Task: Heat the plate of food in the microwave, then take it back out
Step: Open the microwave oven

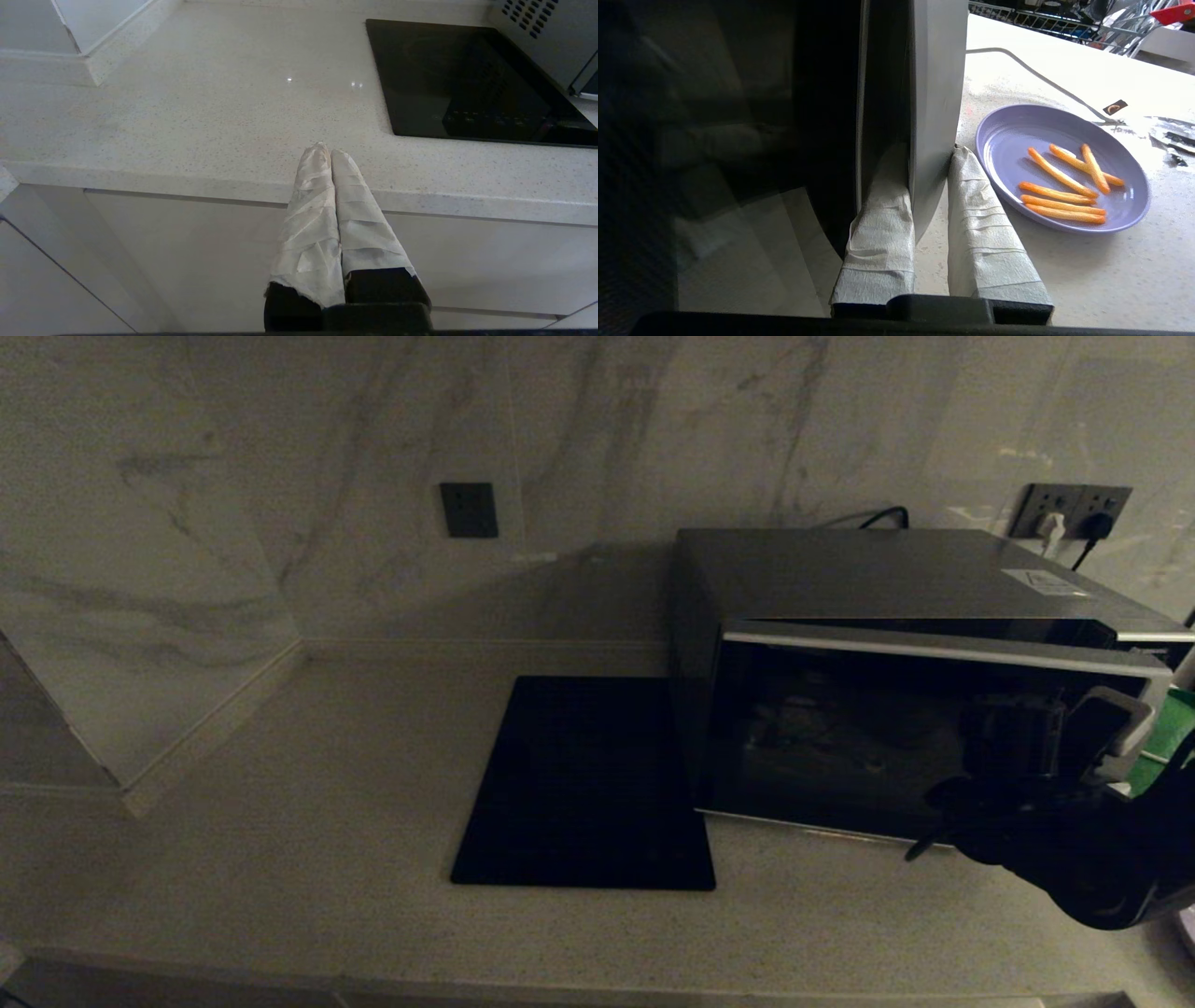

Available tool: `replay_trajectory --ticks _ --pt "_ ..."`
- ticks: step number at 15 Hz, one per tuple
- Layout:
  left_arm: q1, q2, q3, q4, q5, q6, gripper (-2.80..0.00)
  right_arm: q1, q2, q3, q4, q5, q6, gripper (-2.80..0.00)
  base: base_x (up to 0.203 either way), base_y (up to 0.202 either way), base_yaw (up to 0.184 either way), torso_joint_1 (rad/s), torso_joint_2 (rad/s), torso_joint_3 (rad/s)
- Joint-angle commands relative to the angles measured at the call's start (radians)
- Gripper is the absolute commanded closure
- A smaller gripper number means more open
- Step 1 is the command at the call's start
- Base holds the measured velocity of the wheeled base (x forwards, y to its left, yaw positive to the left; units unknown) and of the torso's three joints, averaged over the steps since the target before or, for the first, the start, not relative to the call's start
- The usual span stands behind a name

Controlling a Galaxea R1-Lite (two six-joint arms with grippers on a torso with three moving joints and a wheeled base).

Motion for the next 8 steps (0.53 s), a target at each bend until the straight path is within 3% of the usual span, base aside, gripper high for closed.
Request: replay_trajectory --ticks 1,8 --pt "0.000 0.000 0.000 0.000 0.000 -0.001 0.00 0.047 -0.053 0.025 -0.008 -0.003 -0.001 0.00 0.000 0.000 0.000 0.000 0.00 0.000" --pt "0.000 0.000 0.000 0.000 0.001 -0.001 0.00 0.147 -0.124 0.141 -0.009 -0.008 -0.002 0.00 0.000 0.000 0.000 0.000 0.00 0.000"
